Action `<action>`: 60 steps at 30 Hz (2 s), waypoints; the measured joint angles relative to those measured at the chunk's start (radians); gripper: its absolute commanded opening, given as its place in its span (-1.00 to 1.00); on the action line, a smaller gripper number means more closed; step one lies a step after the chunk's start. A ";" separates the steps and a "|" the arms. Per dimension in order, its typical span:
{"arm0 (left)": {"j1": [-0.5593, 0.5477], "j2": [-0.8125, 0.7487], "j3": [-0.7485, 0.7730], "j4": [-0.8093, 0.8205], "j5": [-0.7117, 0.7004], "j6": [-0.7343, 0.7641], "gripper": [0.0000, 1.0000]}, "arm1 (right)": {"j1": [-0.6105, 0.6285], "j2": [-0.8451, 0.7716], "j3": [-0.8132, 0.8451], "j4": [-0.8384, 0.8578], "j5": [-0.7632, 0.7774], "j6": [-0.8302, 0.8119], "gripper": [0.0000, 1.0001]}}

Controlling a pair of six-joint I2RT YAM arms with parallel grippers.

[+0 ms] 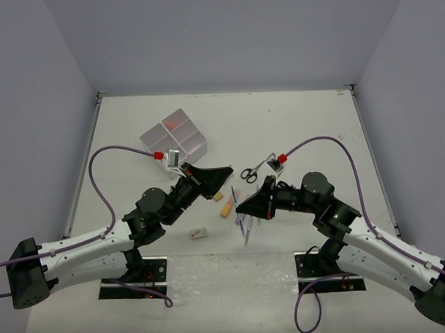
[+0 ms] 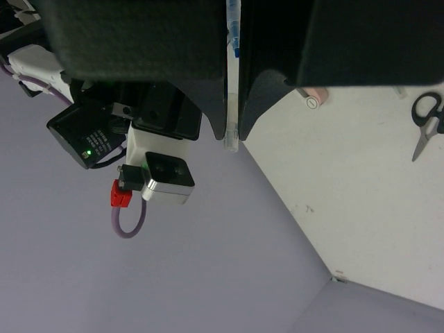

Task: Sort the stationery into containers
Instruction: Close the pen cap on the pen.

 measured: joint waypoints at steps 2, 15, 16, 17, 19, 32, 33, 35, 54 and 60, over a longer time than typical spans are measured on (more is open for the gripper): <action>0.000 -0.005 0.000 0.011 0.006 0.001 -1.00 | 0.000 0.000 0.000 0.003 0.000 0.000 -1.00; 0.000 -0.004 -0.019 0.047 0.045 0.001 -1.00 | 0.000 -0.017 0.020 -0.020 0.011 -0.002 -1.00; 0.000 -0.004 -0.023 0.047 0.046 0.001 -1.00 | 0.000 -0.019 0.025 -0.025 0.013 -0.004 -1.00; 0.000 -0.004 -0.025 0.046 0.048 0.000 -1.00 | 0.000 -0.021 0.030 -0.032 0.018 -0.004 -1.00; 0.000 -0.005 -0.032 0.048 0.050 0.000 -1.00 | 0.000 -0.025 0.038 -0.039 0.026 -0.006 -1.00; 0.000 -0.021 -0.056 0.050 0.056 -0.002 -1.00 | 0.000 -0.027 0.056 -0.085 0.050 -0.012 -1.00; 0.000 -0.023 -0.056 0.050 0.054 -0.002 -1.00 | 0.000 -0.026 0.056 -0.086 0.050 -0.011 -1.00; 0.000 -0.028 -0.056 0.050 0.050 -0.001 -1.00 | 0.000 -0.023 0.056 -0.086 0.049 -0.012 -1.00; 0.000 -0.008 -0.056 0.056 0.052 0.002 -1.00 | 0.000 -0.001 0.056 -0.088 0.026 -0.011 -1.00; 0.000 -0.005 -0.056 0.058 0.066 0.001 -1.00 | 0.000 -0.001 0.056 -0.092 0.027 -0.014 -1.00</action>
